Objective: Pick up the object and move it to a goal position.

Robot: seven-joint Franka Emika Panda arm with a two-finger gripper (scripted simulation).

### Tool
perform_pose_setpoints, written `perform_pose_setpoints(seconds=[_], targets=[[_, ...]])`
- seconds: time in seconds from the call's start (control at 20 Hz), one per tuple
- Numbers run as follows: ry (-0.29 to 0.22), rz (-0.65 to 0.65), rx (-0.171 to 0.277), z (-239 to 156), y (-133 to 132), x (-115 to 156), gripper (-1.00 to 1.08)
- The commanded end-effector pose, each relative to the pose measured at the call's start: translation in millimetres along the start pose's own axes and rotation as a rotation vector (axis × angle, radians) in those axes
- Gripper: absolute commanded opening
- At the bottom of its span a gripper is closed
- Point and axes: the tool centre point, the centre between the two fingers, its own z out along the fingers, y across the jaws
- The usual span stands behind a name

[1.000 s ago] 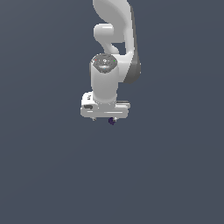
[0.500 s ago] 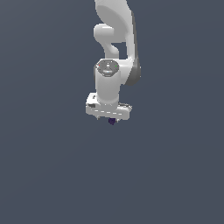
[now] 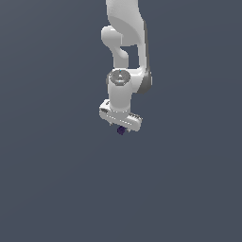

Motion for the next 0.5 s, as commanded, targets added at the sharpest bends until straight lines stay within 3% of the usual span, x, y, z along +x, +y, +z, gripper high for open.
perform_pose_setpoints(seconds=[0.0,0.45], targets=[[0.001,0.061,0.004,7.6,1.3,-9.0,1.0],[0.003,0.189,0.011,23.1,5.2,-28.8,1.0]])
